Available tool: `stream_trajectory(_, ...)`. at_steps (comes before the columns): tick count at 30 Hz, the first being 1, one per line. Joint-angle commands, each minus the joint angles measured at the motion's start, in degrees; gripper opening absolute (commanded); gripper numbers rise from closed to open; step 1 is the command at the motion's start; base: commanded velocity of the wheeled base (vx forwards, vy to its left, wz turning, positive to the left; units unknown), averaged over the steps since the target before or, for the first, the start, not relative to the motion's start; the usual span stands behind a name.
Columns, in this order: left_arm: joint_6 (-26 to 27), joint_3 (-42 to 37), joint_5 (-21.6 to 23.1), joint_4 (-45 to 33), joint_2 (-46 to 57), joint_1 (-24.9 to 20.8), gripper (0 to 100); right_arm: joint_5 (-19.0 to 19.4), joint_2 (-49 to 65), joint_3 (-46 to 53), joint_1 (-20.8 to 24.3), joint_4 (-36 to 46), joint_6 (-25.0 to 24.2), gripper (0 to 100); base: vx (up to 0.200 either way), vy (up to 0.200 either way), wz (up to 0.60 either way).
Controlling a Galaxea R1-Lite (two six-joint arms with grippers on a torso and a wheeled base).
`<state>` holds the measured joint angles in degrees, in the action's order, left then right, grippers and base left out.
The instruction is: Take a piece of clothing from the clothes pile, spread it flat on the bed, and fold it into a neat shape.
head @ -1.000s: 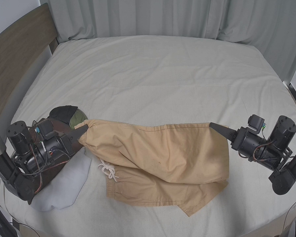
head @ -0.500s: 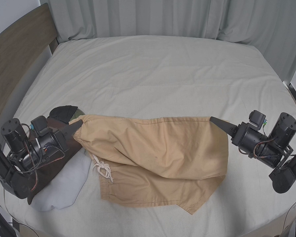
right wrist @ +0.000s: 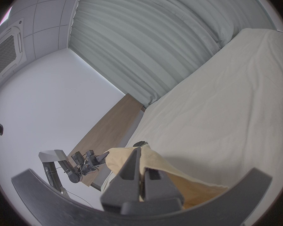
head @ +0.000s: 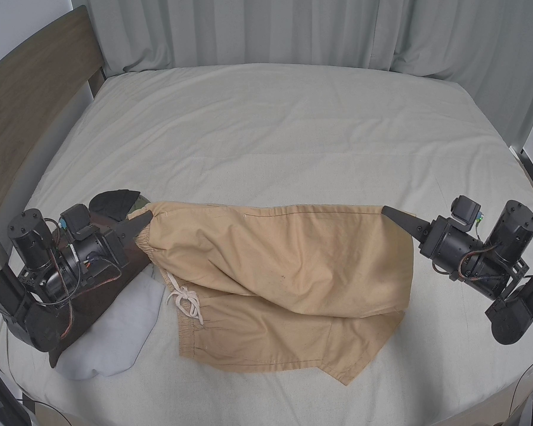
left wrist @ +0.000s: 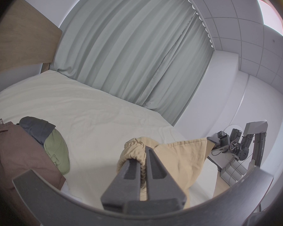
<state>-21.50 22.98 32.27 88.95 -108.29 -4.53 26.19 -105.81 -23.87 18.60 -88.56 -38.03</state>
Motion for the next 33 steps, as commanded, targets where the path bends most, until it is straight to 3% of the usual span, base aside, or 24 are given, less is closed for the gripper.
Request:
stream_trajectory(1,-0.12,0.49,-0.01,0.08,-1.13,-0.91,0,0.09,-0.27,-0.04,-1.2,-0.03,0.07,0,0.0,0.0,0.0)
stream_trajectory(21,0.23,4.0,-0.36,0.08,-4.39,-1.88,0,0.09,0.17,-0.65,-3.84,-0.03,0.51,0,0.0,0.0,0.0)
stream_trajectory(33,3.49,4.53,-0.36,0.08,-5.71,-1.35,0,0.09,0.26,-0.92,-5.07,-0.03,0.68,0,0.0,0.0,0.0)
